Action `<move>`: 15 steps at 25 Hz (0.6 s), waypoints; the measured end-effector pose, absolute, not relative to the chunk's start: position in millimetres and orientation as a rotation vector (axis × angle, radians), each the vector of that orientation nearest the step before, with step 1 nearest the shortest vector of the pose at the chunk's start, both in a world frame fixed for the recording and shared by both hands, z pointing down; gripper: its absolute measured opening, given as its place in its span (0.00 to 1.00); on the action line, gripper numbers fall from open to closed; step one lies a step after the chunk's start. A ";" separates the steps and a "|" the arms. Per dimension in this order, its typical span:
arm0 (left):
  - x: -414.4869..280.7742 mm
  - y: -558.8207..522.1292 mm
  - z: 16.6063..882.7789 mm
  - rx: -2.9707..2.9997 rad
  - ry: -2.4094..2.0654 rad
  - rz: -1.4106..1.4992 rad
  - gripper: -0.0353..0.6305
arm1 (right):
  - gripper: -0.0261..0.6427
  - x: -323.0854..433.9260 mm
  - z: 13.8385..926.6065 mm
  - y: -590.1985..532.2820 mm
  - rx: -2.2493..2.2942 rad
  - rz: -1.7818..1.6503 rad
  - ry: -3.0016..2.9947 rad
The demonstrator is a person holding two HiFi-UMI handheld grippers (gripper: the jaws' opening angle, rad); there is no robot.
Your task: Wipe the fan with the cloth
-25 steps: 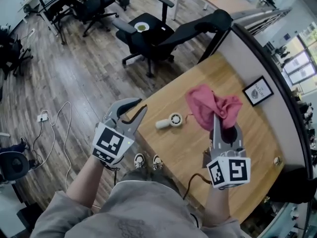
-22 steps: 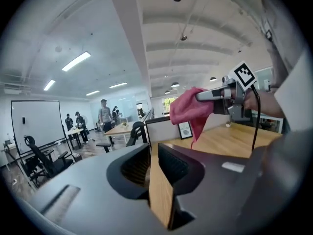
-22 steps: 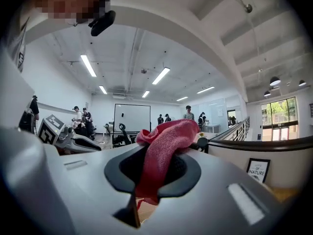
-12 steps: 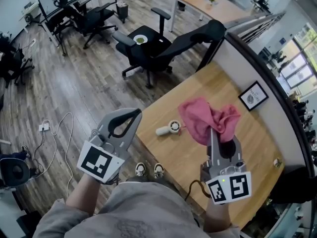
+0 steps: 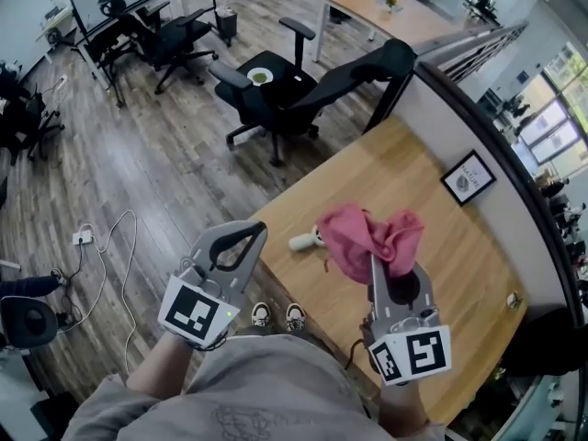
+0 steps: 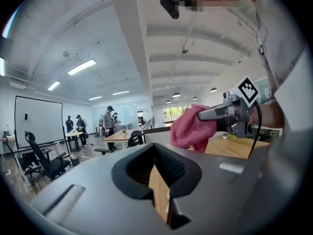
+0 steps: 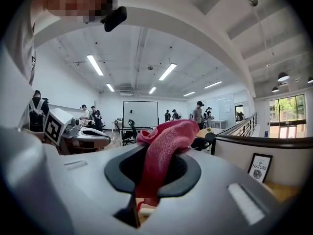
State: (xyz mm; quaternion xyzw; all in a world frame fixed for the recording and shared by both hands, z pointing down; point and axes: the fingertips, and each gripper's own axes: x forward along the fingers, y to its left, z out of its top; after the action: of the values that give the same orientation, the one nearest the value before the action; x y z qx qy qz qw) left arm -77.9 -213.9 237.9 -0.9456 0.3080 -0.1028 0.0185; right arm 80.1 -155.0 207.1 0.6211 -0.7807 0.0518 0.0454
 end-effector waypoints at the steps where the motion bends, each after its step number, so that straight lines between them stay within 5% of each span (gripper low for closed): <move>1: -76.8 -212.8 240.0 -2.936 0.959 -0.324 0.06 | 0.12 79.9 208.5 -154.5 1.894 0.163 -2.384; 15: -72.7 -212.0 241.0 -2.945 0.957 -0.332 0.06 | 0.12 84.0 207.1 -156.6 1.890 0.159 -2.381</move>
State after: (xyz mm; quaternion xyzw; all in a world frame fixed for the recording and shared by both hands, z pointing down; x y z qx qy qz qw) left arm -72.7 -212.0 241.0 -0.9455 0.3074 -0.1066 0.0137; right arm 84.0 -156.6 207.1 0.6200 -0.7813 0.0523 0.0488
